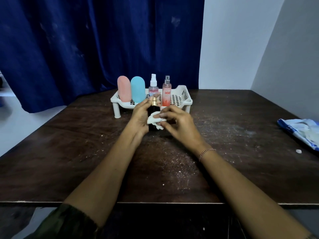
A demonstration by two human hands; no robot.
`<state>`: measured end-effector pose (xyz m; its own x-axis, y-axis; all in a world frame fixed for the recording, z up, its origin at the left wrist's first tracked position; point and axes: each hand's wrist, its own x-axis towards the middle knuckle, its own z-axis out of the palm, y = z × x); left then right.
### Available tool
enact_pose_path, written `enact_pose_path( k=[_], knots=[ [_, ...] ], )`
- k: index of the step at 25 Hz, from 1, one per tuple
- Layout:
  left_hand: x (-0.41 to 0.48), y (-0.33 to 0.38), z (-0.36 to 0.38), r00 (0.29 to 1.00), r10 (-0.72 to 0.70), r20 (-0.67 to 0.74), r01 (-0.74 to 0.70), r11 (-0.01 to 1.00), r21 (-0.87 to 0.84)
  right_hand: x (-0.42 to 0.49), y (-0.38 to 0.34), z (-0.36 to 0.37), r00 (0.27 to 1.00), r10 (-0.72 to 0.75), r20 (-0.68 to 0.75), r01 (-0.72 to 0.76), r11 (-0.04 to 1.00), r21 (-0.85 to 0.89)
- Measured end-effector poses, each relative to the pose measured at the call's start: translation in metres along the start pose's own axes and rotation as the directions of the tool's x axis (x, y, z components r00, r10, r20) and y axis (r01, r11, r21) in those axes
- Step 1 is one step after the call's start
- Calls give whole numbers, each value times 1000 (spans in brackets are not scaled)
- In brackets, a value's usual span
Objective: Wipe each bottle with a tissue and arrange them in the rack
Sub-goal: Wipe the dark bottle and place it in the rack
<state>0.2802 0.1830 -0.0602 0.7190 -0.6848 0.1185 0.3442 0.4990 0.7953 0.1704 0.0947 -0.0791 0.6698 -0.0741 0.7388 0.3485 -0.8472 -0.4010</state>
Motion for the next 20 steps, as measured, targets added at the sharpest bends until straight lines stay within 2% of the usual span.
enact_pose_path(
  k=[2, 4, 9, 15, 17, 20],
  knots=[
    [4, 3, -6, 997, 64, -30, -64, 998, -3, -1, -1, 3, 998, -26, 60, 25, 1000, 5],
    [4, 4, -5, 997, 71, -30, -71, 997, 15, 0, -2, 2, 998, -34, 46, 33, 999, 2],
    [-3, -3, 6, 993, -66, 98, 66, 998, 2, 3, 0, -2, 992, 27, -127, -26, 1000, 9],
    [-6, -6, 9, 983, -93, 156, 81, 994, 76, 4, 2, -1, 977, 126, -170, -119, 992, 53],
    [-5, -6, 9, 985, -74, 155, 59, 993, 98, 4, 4, 0, 968, 181, -172, -165, 981, 103],
    [-4, -6, 8, 991, -51, 121, 36, 992, 125, 5, 1, 2, 936, 336, -103, -297, 913, 279]
  ],
)
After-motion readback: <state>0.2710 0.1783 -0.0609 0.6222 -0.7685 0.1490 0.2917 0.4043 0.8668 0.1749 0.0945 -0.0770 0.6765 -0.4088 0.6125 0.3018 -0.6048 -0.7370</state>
